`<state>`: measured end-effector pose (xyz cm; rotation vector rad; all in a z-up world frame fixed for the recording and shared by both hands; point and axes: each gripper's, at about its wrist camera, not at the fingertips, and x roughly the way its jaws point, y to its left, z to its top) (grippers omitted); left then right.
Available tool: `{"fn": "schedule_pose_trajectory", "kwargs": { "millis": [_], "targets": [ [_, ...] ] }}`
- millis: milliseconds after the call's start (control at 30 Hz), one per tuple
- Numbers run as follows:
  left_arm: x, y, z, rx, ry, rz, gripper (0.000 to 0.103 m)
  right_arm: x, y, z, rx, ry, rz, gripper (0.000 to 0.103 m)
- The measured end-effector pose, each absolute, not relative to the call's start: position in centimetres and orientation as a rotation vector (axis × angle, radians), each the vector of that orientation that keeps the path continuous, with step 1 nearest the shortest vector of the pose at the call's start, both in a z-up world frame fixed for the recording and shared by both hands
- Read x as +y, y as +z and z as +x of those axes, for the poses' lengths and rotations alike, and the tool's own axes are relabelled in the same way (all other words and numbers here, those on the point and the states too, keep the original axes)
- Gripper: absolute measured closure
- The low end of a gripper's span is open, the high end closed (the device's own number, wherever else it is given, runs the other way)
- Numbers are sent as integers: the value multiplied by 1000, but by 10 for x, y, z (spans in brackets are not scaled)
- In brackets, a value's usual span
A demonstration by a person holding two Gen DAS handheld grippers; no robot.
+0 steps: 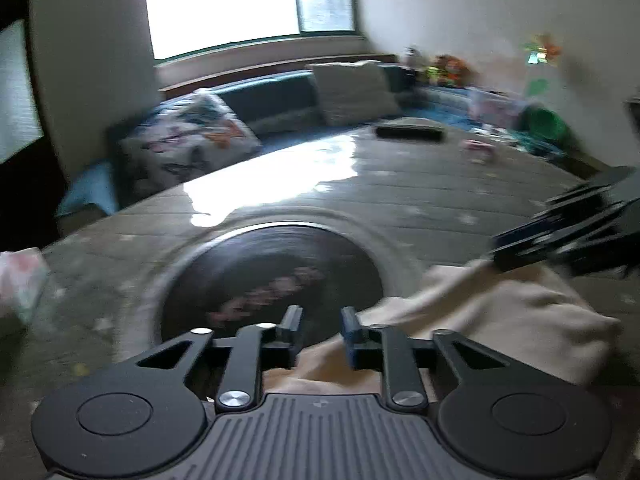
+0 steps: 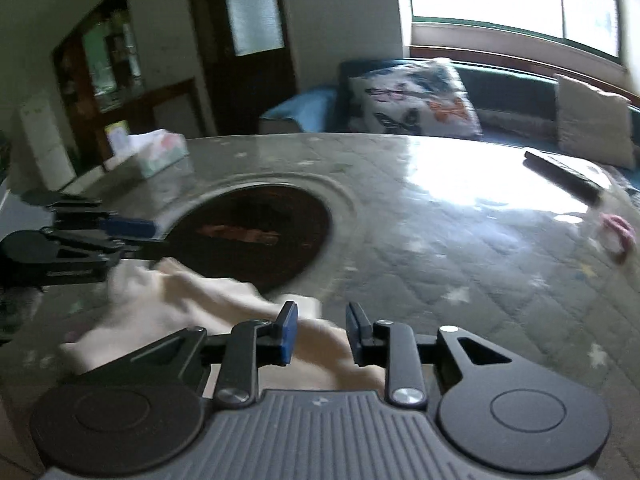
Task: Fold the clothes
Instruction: 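Lift the hem with both grippers and fold it toward the collar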
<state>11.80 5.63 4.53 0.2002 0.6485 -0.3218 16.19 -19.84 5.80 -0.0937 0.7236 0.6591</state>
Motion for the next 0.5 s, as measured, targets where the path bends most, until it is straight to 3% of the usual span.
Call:
{"fn": "schedule_pose_trajectory", "kwargs": {
  "millis": [500],
  "targets": [
    [18, 9, 148, 750, -365, 210, 84, -170, 35, 167, 737, 658, -158, 86]
  ]
}}
